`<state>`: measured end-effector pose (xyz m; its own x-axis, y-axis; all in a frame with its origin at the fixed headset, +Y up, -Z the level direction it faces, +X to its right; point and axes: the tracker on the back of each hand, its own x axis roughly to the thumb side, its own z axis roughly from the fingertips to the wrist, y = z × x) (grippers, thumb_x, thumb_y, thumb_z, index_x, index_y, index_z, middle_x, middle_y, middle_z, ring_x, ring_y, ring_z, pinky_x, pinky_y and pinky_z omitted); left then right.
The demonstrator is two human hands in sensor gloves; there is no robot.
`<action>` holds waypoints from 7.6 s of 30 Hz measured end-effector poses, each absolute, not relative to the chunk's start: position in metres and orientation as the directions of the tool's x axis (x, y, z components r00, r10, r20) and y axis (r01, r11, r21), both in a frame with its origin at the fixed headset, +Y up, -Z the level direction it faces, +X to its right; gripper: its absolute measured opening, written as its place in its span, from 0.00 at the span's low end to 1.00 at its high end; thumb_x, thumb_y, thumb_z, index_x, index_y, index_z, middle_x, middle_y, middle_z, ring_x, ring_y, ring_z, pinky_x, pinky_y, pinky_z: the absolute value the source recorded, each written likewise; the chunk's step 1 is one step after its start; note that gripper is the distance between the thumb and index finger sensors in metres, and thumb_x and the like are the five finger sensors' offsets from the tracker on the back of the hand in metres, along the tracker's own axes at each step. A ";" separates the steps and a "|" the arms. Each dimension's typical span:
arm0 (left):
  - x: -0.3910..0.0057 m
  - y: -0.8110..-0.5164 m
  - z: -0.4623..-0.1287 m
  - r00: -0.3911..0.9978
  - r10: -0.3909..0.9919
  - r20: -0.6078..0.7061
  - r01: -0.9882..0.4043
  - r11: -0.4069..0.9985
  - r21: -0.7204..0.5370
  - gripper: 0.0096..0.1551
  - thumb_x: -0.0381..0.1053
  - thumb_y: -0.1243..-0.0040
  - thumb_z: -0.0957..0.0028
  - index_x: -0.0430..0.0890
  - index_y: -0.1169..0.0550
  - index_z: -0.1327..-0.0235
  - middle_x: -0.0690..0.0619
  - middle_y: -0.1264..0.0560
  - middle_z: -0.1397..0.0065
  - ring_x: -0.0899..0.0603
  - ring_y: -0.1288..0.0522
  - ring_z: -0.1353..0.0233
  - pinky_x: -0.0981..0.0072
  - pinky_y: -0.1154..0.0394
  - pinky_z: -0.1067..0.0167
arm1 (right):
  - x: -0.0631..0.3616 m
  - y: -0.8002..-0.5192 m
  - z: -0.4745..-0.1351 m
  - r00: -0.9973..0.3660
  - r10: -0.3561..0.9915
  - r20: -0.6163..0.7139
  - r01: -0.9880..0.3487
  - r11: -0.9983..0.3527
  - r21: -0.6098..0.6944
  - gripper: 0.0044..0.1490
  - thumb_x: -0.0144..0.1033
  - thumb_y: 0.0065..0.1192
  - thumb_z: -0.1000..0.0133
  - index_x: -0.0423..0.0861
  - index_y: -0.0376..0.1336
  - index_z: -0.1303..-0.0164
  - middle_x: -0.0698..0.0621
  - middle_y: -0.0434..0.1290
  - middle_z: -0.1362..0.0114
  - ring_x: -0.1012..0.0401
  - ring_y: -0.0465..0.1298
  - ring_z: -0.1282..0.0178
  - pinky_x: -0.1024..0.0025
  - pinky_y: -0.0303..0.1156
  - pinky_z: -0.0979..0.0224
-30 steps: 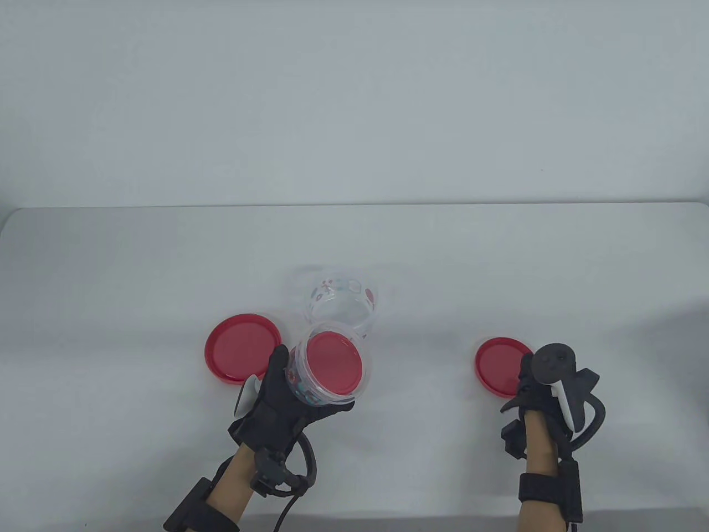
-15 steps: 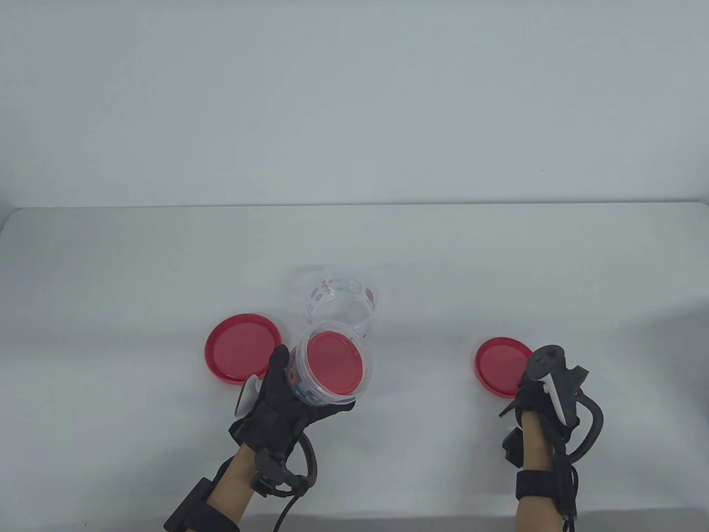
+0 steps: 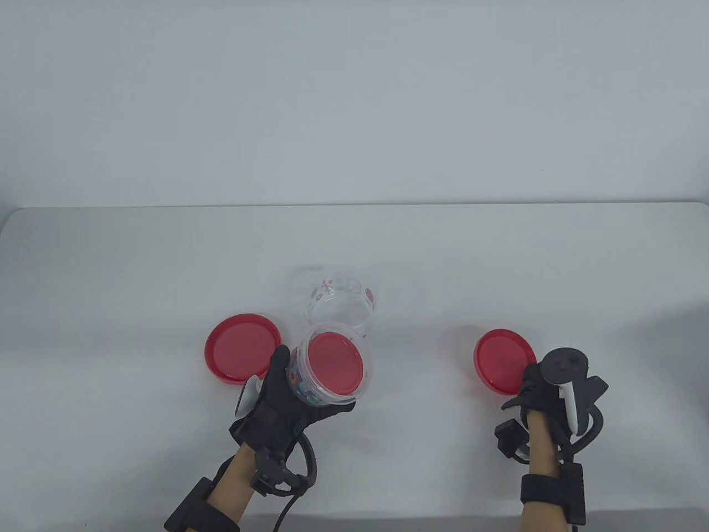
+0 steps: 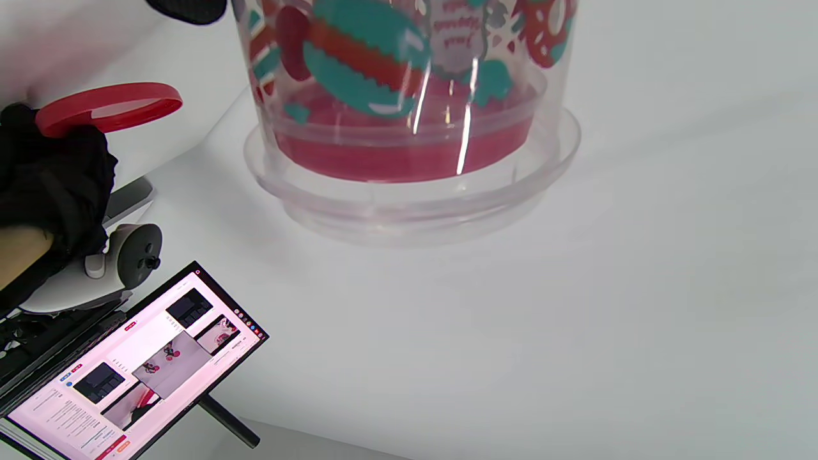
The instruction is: Nest food storage containers
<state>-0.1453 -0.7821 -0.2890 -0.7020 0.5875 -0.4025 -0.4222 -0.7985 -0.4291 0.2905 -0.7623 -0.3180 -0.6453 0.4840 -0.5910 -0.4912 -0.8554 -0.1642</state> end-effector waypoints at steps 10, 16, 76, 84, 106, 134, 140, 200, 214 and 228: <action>-0.145 -0.785 -0.290 -0.694 0.592 -0.411 -0.428 -0.797 -0.426 0.49 0.74 0.78 0.29 0.50 0.77 0.15 0.39 0.72 0.10 0.24 0.63 0.13 0.31 0.49 0.23 | 0.267 -0.738 -0.318 -0.571 0.744 -0.346 -0.689 -0.664 -0.290 0.24 0.42 0.62 0.36 0.42 0.63 0.35 0.42 0.77 0.41 0.55 0.83 0.53 0.67 0.80 0.57; -0.145 -0.786 -0.289 -0.688 0.600 -0.408 -0.437 -0.792 -0.426 0.49 0.74 0.78 0.29 0.50 0.77 0.15 0.39 0.72 0.10 0.24 0.63 0.13 0.31 0.49 0.23 | 0.247 -0.723 -0.318 -0.518 0.842 -0.150 -0.778 -0.536 -0.326 0.27 0.44 0.63 0.37 0.44 0.60 0.34 0.44 0.74 0.37 0.53 0.80 0.48 0.64 0.79 0.51; -0.144 -0.781 -0.289 -0.603 0.693 -0.396 -0.489 -0.713 -0.503 0.48 0.73 0.80 0.29 0.48 0.71 0.10 0.36 0.68 0.09 0.20 0.58 0.15 0.30 0.44 0.26 | 0.046 -0.648 -0.264 -0.473 0.618 0.628 -0.715 -0.686 0.136 0.40 0.47 0.39 0.30 0.44 0.38 0.12 0.39 0.35 0.11 0.39 0.32 0.18 0.37 0.33 0.25; -0.146 -0.782 -0.288 -0.575 0.688 -0.442 -0.487 -0.722 -0.491 0.48 0.72 0.83 0.29 0.46 0.72 0.10 0.32 0.65 0.09 0.18 0.54 0.17 0.30 0.41 0.28 | 0.048 -0.649 -0.269 -0.419 0.578 0.700 -0.677 -0.713 0.183 0.40 0.47 0.41 0.30 0.45 0.39 0.12 0.42 0.36 0.11 0.42 0.33 0.16 0.39 0.32 0.24; -0.147 -0.776 -0.291 -0.547 0.759 -0.354 -0.544 -0.643 -0.539 0.47 0.73 0.81 0.29 0.50 0.75 0.13 0.37 0.72 0.11 0.19 0.61 0.16 0.30 0.45 0.26 | 0.053 -0.650 -0.269 -0.604 0.512 0.610 -0.634 -0.773 0.021 0.41 0.52 0.36 0.31 0.45 0.38 0.12 0.40 0.39 0.11 0.37 0.43 0.18 0.35 0.48 0.26; -0.143 -0.764 -0.284 -0.488 0.860 -0.149 -0.735 -0.497 -0.461 0.49 0.74 0.76 0.33 0.53 0.73 0.12 0.38 0.70 0.11 0.18 0.58 0.16 0.30 0.46 0.25 | 0.052 -0.673 -0.274 -0.497 0.774 0.393 -0.787 -0.593 0.173 0.49 0.61 0.31 0.31 0.38 0.34 0.13 0.32 0.33 0.14 0.31 0.39 0.22 0.30 0.50 0.32; -0.144 -0.768 -0.287 -0.616 0.749 -0.246 -0.605 -0.649 -0.462 0.48 0.73 0.79 0.31 0.51 0.74 0.12 0.38 0.70 0.10 0.19 0.59 0.16 0.30 0.47 0.25 | 0.073 -0.676 -0.290 -0.487 0.828 0.278 -0.841 -0.530 0.106 0.45 0.53 0.40 0.30 0.36 0.38 0.14 0.32 0.44 0.15 0.36 0.55 0.24 0.43 0.61 0.32; -0.205 -0.752 -0.303 -0.654 0.750 -0.096 -0.690 -0.644 -0.331 0.46 0.70 0.79 0.29 0.49 0.73 0.12 0.40 0.72 0.10 0.28 0.67 0.13 0.32 0.62 0.23 | 0.061 -0.709 -0.436 -0.831 0.514 -0.213 -0.537 -0.841 0.064 0.37 0.42 0.50 0.31 0.39 0.50 0.16 0.34 0.59 0.20 0.46 0.73 0.42 0.63 0.74 0.48; -0.207 -0.753 -0.304 -0.651 0.754 -0.087 -0.694 -0.637 -0.336 0.45 0.70 0.79 0.29 0.49 0.73 0.12 0.40 0.72 0.10 0.28 0.66 0.13 0.32 0.61 0.22 | 0.073 -0.725 -0.416 -0.764 0.597 -0.246 -0.633 -0.767 0.104 0.35 0.36 0.48 0.32 0.38 0.49 0.16 0.32 0.63 0.23 0.50 0.78 0.51 0.67 0.77 0.56; -0.203 -0.755 -0.303 -0.608 0.788 -0.092 -0.723 -0.598 -0.346 0.46 0.70 0.78 0.28 0.49 0.72 0.12 0.40 0.71 0.10 0.28 0.66 0.13 0.32 0.61 0.23 | 0.117 -0.733 -0.321 -0.717 0.672 -0.184 -0.696 -0.706 0.135 0.36 0.37 0.47 0.31 0.37 0.47 0.15 0.31 0.61 0.22 0.49 0.78 0.50 0.66 0.76 0.55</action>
